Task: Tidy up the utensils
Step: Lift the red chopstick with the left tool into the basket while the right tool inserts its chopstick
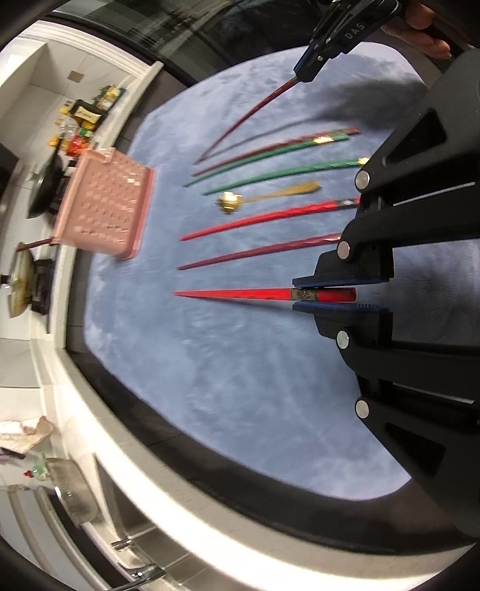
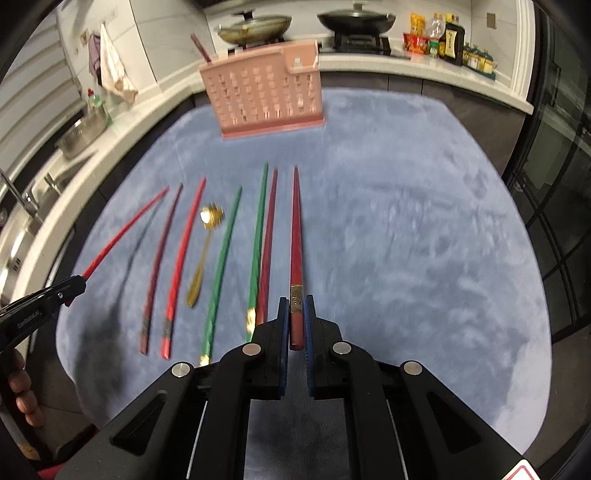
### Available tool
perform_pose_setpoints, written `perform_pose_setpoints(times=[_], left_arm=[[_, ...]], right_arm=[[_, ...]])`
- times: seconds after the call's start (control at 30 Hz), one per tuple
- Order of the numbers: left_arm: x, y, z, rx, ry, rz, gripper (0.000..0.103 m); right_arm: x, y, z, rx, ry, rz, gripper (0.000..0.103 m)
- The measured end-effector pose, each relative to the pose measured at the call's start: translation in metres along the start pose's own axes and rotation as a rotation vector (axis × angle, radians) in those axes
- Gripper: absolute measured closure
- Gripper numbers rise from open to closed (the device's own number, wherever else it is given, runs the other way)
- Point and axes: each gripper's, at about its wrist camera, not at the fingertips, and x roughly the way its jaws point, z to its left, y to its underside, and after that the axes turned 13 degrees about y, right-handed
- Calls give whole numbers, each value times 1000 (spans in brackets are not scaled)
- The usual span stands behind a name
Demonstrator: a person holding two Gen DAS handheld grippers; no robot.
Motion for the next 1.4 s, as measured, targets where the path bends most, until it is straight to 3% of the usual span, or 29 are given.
perform_pose_setpoints(times=[0.33, 0.67, 1.03, 1.27, 1.4], left_arm=[[-41, -72, -3, 25, -6, -148, 96], [-62, -142, -15, 80, 1, -258, 96], [-83, -219, -48, 134, 92, -365, 96], [-92, -284, -87, 189, 138, -483, 96], [-83, -311, -100, 205, 149, -512, 96]], right_arm=[[-44, -64, -25, 66, -21, -139, 96], [-60, -127, -44, 121, -42, -248, 96], [-70, -207, -49, 184, -120, -356, 96], [-80, -282, -46, 237, -194, -463, 96], [-81, -317, -37, 234, -200, -508, 96]])
